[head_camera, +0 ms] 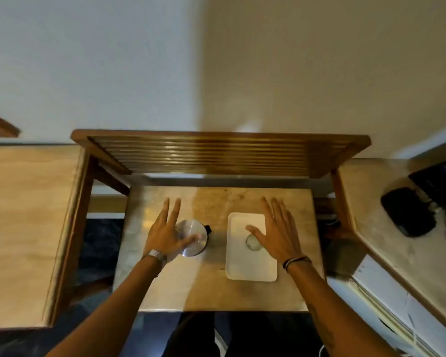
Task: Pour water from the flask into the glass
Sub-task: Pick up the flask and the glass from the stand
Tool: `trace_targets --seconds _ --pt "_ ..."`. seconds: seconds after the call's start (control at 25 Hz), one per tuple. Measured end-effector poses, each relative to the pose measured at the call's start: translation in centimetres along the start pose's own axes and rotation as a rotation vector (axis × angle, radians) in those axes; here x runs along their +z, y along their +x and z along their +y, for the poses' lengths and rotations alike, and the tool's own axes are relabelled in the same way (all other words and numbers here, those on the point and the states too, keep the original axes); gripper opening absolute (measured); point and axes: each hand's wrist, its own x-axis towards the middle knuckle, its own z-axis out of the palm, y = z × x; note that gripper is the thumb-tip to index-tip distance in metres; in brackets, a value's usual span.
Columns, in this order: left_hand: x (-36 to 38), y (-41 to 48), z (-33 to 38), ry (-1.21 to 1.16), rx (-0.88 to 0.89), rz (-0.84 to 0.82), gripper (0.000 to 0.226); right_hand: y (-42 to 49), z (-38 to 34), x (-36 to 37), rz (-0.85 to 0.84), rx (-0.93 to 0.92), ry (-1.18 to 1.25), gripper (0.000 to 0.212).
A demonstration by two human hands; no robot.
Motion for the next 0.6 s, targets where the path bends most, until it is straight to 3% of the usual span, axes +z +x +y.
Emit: trace_targets --seconds 0.12,0.24,0.32,0.44,0.6 --pt "4.0 -0.9 -4.4 -0.148 -0.101 -0.072 0.158 -0.9 1.6 6.5 -0.195 0.055 -0.002 0.108" --pt "6.7 -1.5 -8.2 -0.268 -0.2 -0.112 0.148 -0.7 2.8 10.8 -0.313 0.117 0.047 0.113" --pt "7.4 -1.2 -9.2 -0.243 -0.209 -0.11 0.128 0.5 3.4 12.4 -0.34 0.133 0.077 0.116" --pt "9.0 -0.6 -10.7 -0.269 -0.259 -0.027 0.08 1.9 4.5 14.7 -0.374 0.195 0.138 0.117" --pt "9.7 0.8 -11.4 -0.341 -0.249 -0.021 0.035 3.1 5.4 17.7 -0.334 0.198 0.168 0.104"
